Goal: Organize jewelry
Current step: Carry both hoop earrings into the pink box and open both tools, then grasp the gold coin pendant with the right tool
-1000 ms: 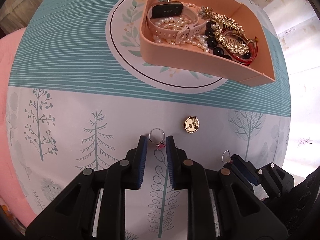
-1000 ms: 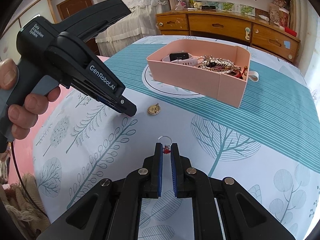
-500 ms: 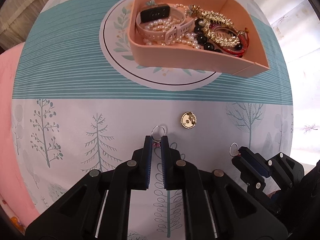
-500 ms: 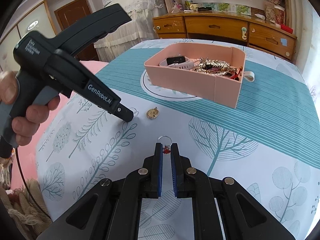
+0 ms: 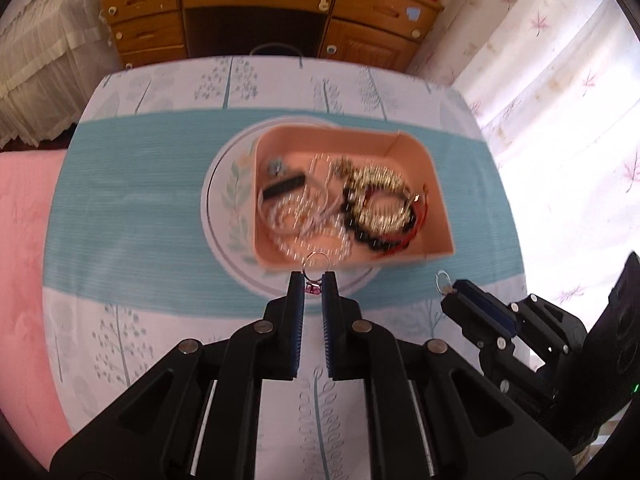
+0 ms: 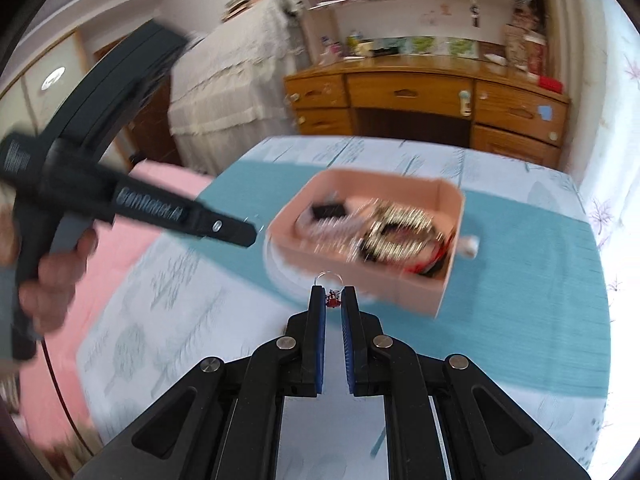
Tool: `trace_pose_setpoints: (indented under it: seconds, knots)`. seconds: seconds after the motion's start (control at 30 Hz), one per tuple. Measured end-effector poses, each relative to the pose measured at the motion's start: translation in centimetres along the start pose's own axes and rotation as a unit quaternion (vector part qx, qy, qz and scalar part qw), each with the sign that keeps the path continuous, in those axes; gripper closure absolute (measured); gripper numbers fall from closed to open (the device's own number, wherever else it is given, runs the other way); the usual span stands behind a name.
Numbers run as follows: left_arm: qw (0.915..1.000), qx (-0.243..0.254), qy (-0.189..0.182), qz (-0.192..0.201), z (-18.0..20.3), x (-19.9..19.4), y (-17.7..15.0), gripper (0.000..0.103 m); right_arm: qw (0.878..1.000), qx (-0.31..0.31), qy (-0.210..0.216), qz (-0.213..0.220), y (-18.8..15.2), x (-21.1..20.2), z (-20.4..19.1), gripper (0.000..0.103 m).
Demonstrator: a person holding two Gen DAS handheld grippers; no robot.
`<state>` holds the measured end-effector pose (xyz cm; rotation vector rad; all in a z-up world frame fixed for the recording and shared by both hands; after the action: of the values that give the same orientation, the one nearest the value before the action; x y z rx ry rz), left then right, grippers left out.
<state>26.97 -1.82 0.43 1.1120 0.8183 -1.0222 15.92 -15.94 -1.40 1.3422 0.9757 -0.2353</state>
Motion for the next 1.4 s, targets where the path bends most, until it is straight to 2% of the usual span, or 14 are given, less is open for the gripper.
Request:
trace_pose_setpoints:
  seconds: [0.13,0.27,0.43,0.53,0.6,0.67,0.77,0.93,1.13,1.3,1.4]
  knots:
    - [0.9995,0.002,-0.024,0.018,0.6,0.6,1.6,0.097,0.998,0.058,0.003,-0.008,3.0,1.3,2.9,0.095]
    - [0.9992,0.002,-0.035,0.016,0.8,1.8,2.4,0.097,0.993,0.110,0.017,-0.029,4.6,3.0,5.1,0.095]
    - [0.9996,0.007,-0.027,0.001,1.1,3.7,1.9,0.097,0.987,0.150,0.033,-0.048,5.0,4.8,6.3,0.095]
    - [0.9995,0.005,-0.023,-0.019,0.9,4.7,1.5,0.096,0.984,0.164,0.040,-0.053,4.4,5.2,6.5,0.090]
    - [0.9994,0.002,-0.021,-0.027,0.8,5.0,1.1,0.094,0.983,0.170,0.040,-0.053,4.1,5.2,6.6,0.084]
    - [0.9993,0.003,-0.019,-0.031,0.5,5.1,0.6,0.082,0.983,0.175,0.041,-0.050,3.6,5.1,6.8,0.083]
    - [0.9995,0.000,-0.018,-0.026,0.0,4.8,0.0,0.062,0.982,0.176,0.043,-0.045,3.1,4.5,6.7,0.083]
    - [0.9998,-0.001,-0.013,-0.017,-0.8,3.9,-1.3,0.062,0.987,0.148,0.034,-0.042,2.3,3.2,5.2,0.083]
    - [0.9998,0.008,0.007,0.015,-2.3,2.0,-3.5,0.062,0.990,0.129,0.031,-0.045,0.8,2.2,3.3,0.083]
    - [0.9988,0.016,0.021,0.042,-4.1,0.6,-5.9,0.062,0.993,0.101,0.022,-0.055,-1.7,1.4,0.9,0.083]
    - [0.9982,0.011,0.038,0.044,-5.3,0.5,-7.3,0.062,0.995,0.075,0.013,-0.063,-2.9,1.3,-0.9,0.078]
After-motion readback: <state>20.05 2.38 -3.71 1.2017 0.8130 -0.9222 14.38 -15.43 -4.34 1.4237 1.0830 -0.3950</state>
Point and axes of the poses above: each gripper's, at about its wrist camera, not at the fingertips, and x roughly the way its jaws point, z to its right, y to its top, the point moved 3 cm from there along x, roughly the way its jaws point, and after that the axes turned 9 degrees about -x, right-handed, at the moved point
